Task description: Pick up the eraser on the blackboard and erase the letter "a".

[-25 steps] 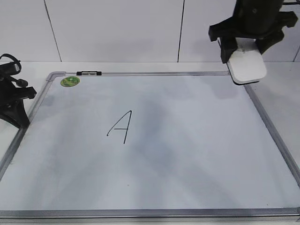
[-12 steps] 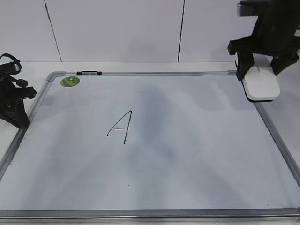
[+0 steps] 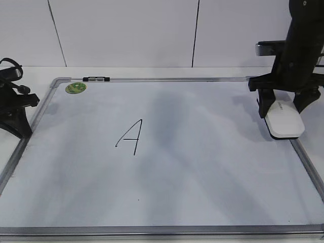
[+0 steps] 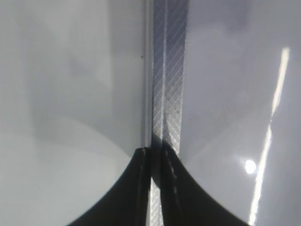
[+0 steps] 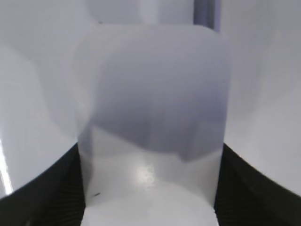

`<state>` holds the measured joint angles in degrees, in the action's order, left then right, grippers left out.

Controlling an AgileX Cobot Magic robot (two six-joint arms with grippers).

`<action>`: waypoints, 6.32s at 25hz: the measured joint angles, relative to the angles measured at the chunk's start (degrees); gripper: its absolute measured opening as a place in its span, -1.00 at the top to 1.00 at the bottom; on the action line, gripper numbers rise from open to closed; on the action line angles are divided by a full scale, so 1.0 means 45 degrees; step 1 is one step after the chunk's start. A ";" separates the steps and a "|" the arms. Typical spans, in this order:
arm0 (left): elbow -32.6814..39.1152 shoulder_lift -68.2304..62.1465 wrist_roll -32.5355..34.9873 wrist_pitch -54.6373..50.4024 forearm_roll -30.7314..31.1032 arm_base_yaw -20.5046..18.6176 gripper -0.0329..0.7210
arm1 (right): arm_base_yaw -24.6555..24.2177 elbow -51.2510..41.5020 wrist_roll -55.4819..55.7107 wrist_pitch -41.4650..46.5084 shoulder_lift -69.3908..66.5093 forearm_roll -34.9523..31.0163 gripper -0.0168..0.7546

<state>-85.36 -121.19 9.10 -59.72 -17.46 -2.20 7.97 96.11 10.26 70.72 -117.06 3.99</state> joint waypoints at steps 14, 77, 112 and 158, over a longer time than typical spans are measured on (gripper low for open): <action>0.0000 0.0000 0.0000 0.0000 -0.0025 0.0000 0.88 | 0.0000 -0.0050 -0.0102 -0.0156 -0.0545 0.0117 -0.43; -0.0048 -0.0027 0.0045 -0.0043 -0.0215 -0.0010 0.60 | 0.0000 0.0021 -0.0258 -0.0183 -0.0962 0.0345 -0.74; -0.1437 0.8431 -0.0002 -0.2384 -0.2095 0.0310 0.11 | 0.0000 -0.0595 -0.0258 0.0214 0.8717 -0.0888 -0.50; 0.9649 2.5013 -0.0655 -0.3005 0.1959 0.1020 0.24 | 0.0000 -1.3203 -0.1961 0.0495 2.4415 -0.2105 -0.50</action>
<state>-41.94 -8.63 6.15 -73.25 -8.65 2.39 7.97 36.70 1.44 72.95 -7.19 -5.48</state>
